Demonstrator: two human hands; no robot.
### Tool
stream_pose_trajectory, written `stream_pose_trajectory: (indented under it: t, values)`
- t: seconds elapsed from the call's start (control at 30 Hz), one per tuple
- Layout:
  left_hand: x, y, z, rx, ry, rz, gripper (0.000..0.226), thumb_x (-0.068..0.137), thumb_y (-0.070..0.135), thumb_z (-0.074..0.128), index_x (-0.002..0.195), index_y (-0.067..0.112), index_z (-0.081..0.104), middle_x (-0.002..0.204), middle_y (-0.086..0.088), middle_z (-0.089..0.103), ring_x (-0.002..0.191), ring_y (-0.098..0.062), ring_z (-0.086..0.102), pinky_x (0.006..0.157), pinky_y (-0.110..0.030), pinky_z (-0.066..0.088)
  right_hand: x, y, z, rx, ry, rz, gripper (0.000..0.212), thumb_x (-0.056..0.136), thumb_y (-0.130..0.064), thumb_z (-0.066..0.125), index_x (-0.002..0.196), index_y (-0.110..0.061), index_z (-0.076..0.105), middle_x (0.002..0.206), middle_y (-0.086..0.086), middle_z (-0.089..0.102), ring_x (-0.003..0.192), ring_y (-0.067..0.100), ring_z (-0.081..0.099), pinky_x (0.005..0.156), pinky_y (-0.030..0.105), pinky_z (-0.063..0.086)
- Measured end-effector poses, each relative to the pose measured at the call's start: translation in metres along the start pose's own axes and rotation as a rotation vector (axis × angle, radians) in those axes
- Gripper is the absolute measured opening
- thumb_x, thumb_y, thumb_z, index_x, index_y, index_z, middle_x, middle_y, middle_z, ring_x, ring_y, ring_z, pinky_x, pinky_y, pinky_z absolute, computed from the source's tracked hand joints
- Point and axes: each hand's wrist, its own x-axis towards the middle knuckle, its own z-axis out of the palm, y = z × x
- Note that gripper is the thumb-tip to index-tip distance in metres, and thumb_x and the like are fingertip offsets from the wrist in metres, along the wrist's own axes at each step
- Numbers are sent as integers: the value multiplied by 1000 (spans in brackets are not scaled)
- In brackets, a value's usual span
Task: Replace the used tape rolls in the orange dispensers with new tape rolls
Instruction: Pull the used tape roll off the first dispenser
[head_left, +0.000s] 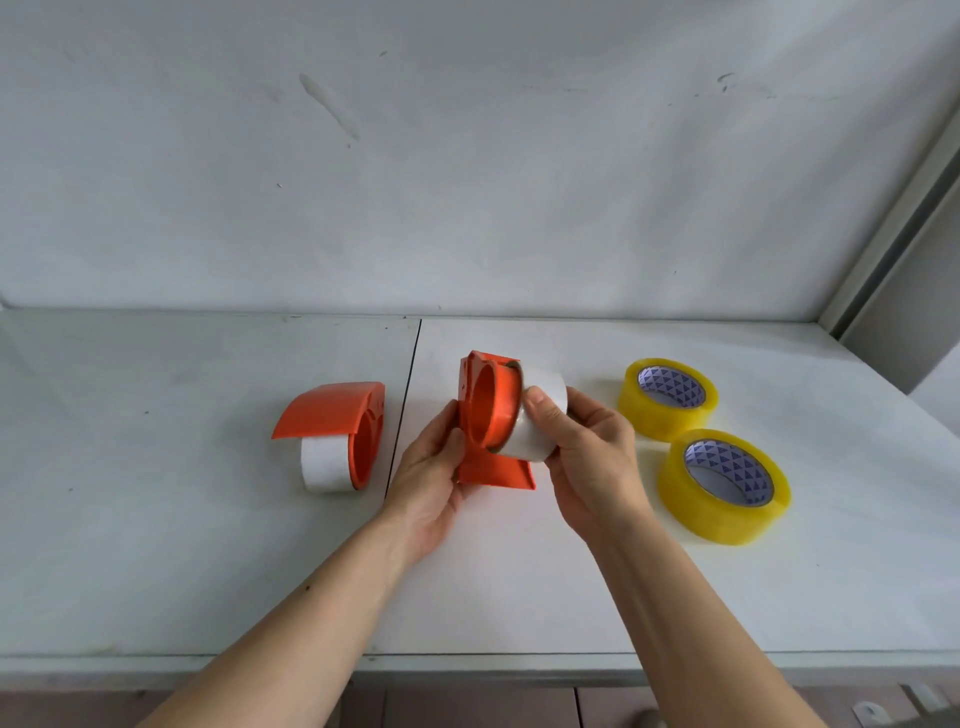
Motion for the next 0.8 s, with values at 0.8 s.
stream_pose_trajectory:
  t: [0.8]
  values:
    - [-24, 16, 21, 378, 5, 563, 19, 99, 23, 54, 98, 22, 73, 92, -5, 71, 87, -14, 61, 83, -34, 50, 3, 5, 19, -5, -32, -3, 15, 91, -7, 63, 104, -4, 71, 96, 16, 72, 81, 22, 67, 74, 32, 58]
